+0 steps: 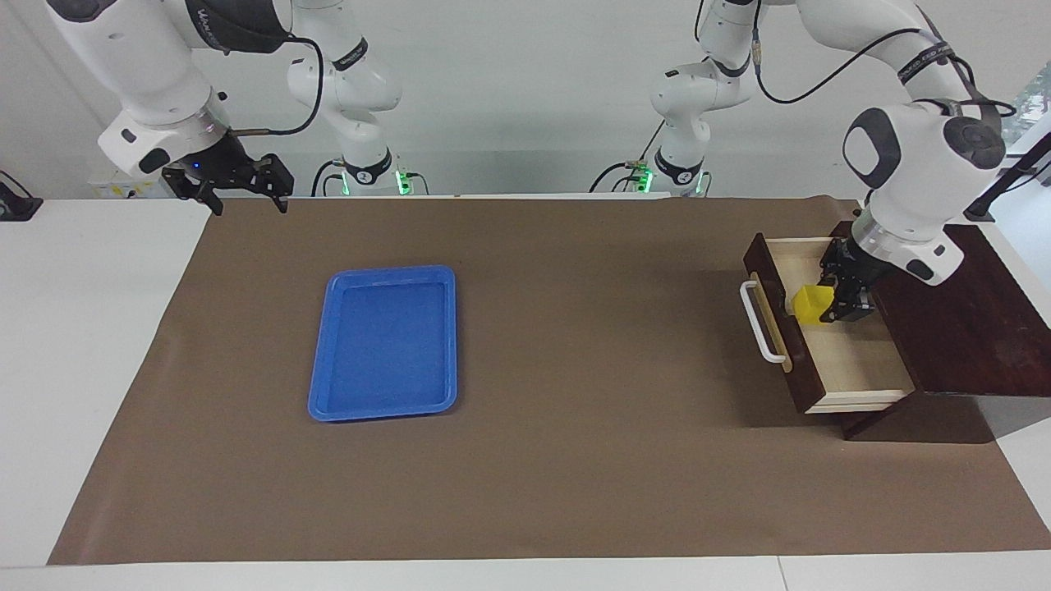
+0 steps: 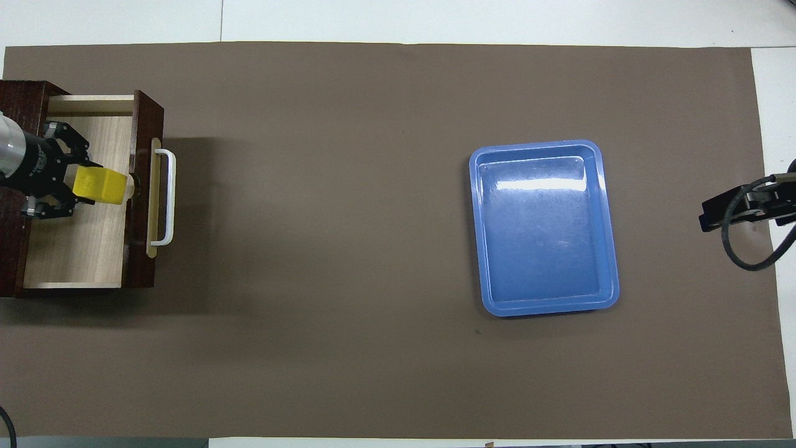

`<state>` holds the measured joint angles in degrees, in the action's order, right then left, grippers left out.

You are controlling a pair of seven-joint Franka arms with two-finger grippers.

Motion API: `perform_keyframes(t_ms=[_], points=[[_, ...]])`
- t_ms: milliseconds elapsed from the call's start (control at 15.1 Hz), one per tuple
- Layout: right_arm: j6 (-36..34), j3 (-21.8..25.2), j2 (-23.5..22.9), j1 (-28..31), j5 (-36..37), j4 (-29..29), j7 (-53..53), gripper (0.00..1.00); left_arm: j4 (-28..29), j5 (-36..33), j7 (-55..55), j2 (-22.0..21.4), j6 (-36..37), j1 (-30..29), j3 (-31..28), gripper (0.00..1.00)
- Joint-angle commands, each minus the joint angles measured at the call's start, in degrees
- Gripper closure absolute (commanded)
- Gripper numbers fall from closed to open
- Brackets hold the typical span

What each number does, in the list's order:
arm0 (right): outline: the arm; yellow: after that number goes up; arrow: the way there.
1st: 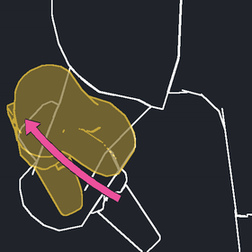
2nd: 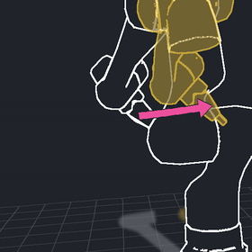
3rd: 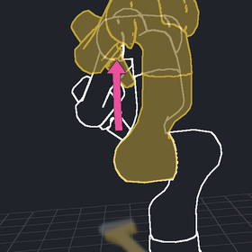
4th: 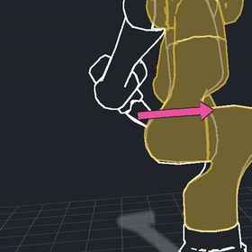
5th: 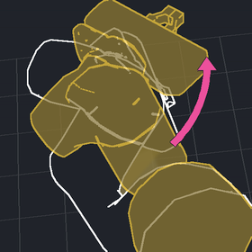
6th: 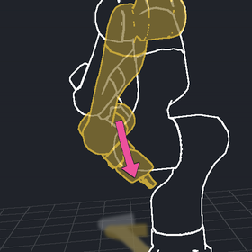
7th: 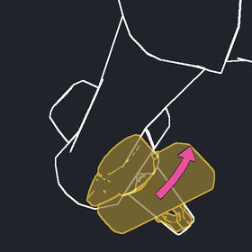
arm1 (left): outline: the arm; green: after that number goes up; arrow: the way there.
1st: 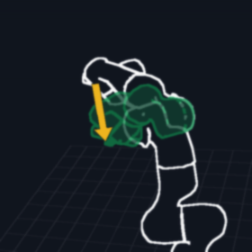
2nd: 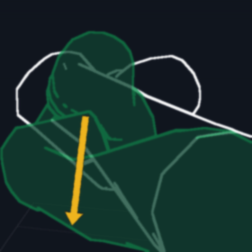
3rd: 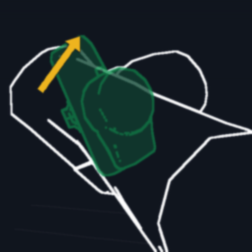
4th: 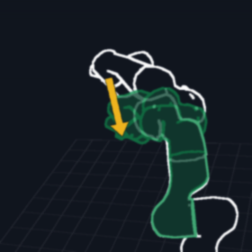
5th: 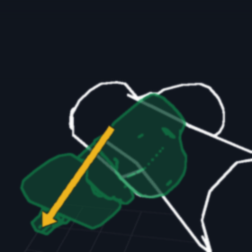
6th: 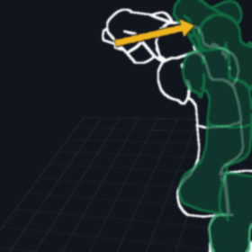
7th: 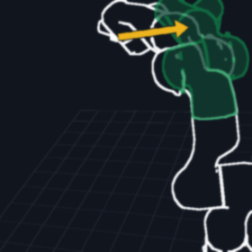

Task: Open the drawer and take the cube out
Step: 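Lift the cube out with the left gripper while the right gripper approaches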

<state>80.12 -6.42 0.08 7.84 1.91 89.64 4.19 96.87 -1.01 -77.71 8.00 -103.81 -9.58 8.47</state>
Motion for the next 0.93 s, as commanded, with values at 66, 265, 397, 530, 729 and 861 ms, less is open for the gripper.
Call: perform_keyframes(t_ms=[66, 265, 397, 530, 729, 861], points=[[1.1, -0.4, 1.1, 1.0, -0.8, 1.4, -0.8, 0.0, -18.6, -0.6, -4.9, 7.4, 14.3, 4.6, 0.0, 1.0], [1.2, -0.3, 1.1, 1.0, -0.8, 1.4, -0.6, 0.0, -19.0, -1.6, -13.0, 7.3, 14.1, 11.0, 0.0, 1.0], [1.2, -0.3, 1.1, 1.0, -0.8, 1.4, -0.6, 0.0, -18.8, -2.4, -19.6, 7.1, 13.2, 14.6, 0.1, 1.0], [1.2, -0.3, 1.2, 1.0, -0.8, 1.6, -0.4, 0.0, -17.6, -2.5, -25.1, 7.1, 12.4, 18.9, 0.1, 1.0], [1.6, -0.3, 2.1, 0.9, -1.7, 3.4, -0.8, 0.0, -16.9, -2.0, -33.8, 7.4, 9.4, 24.9, 0.2, 1.0], [1.9, -0.3, 3.0, 1.0, -4.3, 5.1, -4.3, 0.0, -15.8, -1.8, -36.7, 7.5, 7.7, 27.9, 0.3, 1.0]])
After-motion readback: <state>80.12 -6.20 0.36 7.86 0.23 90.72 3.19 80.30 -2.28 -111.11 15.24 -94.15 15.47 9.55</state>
